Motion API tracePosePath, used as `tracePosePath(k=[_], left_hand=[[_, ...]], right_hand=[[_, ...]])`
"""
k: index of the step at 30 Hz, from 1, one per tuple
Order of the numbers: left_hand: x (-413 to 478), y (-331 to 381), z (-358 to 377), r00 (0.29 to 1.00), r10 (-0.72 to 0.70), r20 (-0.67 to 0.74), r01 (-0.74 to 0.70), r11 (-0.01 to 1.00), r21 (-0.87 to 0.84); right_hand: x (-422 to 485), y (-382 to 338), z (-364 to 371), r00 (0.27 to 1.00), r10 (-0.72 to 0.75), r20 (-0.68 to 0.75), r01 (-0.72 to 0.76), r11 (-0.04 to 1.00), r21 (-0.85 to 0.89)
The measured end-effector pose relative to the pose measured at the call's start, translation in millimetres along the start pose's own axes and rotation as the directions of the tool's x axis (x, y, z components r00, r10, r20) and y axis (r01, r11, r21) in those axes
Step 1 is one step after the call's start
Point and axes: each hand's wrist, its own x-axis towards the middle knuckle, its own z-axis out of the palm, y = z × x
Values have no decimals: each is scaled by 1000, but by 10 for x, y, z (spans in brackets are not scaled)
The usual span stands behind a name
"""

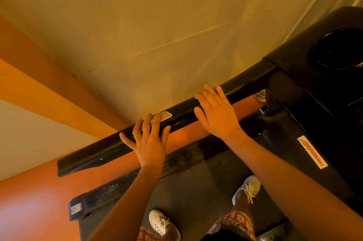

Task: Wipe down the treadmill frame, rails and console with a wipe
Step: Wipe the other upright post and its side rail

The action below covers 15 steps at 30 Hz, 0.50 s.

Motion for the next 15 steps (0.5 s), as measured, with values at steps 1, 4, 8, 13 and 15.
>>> tracePosePath(k=[1,4,8,13,15], left_hand=[[3,4,1,1000,-2,1,2,1000,-1],[10,-18,18,1000,-10,2,10,1000,-5],[1,-18,37,1000,-4,-8,4,1000,-4],[-3,-9,31,1000,-7,-6,6,1000,-9],[1,-7,26,1000,-6,-5,6,1000,-13]], right_hand=[[-7,-16,-13,999,36,-8,-36,999,2],[-1,-322,57,993,116,-17,-114,992,59],[-66,-277,106,1000,15,-1,-15,999,52],[-121,-95,90,979,193,-67,-190,980,53],[-95,-349,128,964,262,-50,-255,961,110]])
